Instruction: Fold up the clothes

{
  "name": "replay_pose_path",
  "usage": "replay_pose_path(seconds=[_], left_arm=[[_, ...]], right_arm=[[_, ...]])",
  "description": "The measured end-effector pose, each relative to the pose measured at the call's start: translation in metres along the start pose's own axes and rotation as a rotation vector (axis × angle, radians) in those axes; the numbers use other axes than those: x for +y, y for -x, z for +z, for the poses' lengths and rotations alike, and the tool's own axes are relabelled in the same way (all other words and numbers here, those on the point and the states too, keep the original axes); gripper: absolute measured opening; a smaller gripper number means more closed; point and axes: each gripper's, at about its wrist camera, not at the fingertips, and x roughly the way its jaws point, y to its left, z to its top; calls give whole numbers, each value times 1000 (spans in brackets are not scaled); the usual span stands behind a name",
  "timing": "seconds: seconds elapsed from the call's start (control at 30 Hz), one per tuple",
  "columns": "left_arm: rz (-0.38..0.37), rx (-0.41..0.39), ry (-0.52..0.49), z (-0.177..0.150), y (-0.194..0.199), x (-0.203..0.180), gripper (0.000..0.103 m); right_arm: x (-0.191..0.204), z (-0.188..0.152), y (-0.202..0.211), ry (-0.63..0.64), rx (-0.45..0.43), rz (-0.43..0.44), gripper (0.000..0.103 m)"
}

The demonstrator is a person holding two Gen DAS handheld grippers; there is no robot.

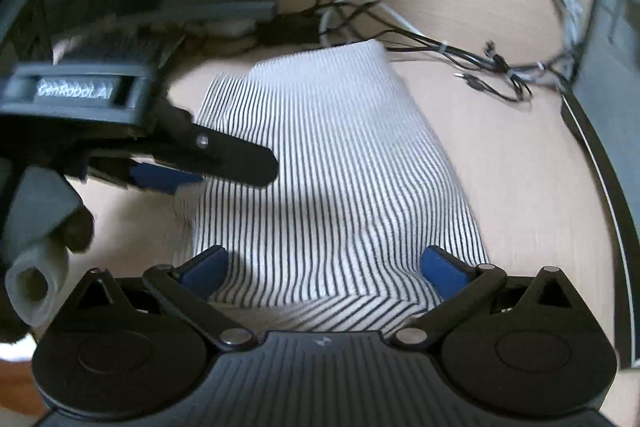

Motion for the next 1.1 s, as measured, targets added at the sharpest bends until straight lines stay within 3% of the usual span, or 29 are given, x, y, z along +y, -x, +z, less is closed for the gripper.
replay_pose_path(seconds=[0.2,0.37,0.5,0.77,0.87,1.0,1.1], left_arm=[[56,-51,4,4,16,-17,103],[44,-69,-98,3,27,-40,103],[48,-43,-148,7,30,-44,103],[-46,-30,-122,19,17,-46,103],[-94,-23,-123,22,11,-49,103],[-133,6,-124,24,-1,-53,103],[-37,89,-143,20,-24,-54,103]], right_arm=[[-7,1,-2,-60,-12,37,103],[-7,-14,1,-55,-98,23,103],[-5,-16,2,-40,-109,12,103],[-14,-17,12,0,-73,62,103],[-28,-16,38,-45,-99,90,103],[-52,-22,65,-112,-115,-1,103],[-61,-26,66,-147,-117,-65,103]])
